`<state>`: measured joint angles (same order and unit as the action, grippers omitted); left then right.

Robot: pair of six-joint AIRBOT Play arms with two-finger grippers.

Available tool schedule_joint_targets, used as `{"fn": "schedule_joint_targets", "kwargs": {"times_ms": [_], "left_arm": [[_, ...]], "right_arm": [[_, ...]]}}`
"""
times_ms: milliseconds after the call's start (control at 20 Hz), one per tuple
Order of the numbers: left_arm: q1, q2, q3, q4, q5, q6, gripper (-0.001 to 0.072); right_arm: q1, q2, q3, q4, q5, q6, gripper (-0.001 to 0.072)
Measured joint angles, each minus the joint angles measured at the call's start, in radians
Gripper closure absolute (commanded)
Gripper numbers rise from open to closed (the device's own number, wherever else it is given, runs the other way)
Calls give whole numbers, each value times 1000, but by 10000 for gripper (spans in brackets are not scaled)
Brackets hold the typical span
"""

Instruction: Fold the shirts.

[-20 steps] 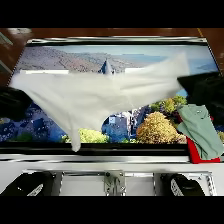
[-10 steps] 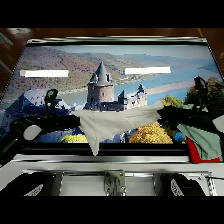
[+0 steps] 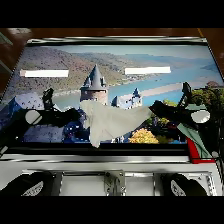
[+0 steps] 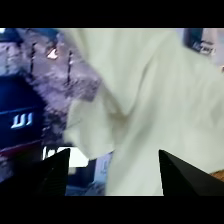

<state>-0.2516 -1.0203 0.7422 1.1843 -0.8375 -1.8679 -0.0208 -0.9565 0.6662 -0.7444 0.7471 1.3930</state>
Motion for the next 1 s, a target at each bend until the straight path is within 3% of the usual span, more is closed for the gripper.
{"fn": "schedule_joint_targets", "kwargs": {"times_ms": [100,250,650,700,750,800,900,1000], "left_arm": [[57,5,10,-8,-209,55,48],[36,12,-57,-83,-293,90,26],[-246,-90,-246,-435,135,76,50],[-270,-111,-252,-459,179,76,244],[-287,-127,-256,-477,215,76,564],[-296,-139,-257,-489,256,76,656],[-302,-145,-245,-507,306,83,658],[-302,-117,-198,-511,337,162,659]], "right_arm": [[2,-7,-1,-2,4,-14,653],[4,-11,-2,-24,26,-25,653],[5,-13,-2,-48,84,-33,654],[5,-13,-2,-48,86,-33,653],[5,-13,-2,-48,93,-33,653],[5,-13,-2,-48,95,-33,653],[5,-13,-2,-49,102,-33,654],[5,-12,-2,-48,110,-35,654]]}}
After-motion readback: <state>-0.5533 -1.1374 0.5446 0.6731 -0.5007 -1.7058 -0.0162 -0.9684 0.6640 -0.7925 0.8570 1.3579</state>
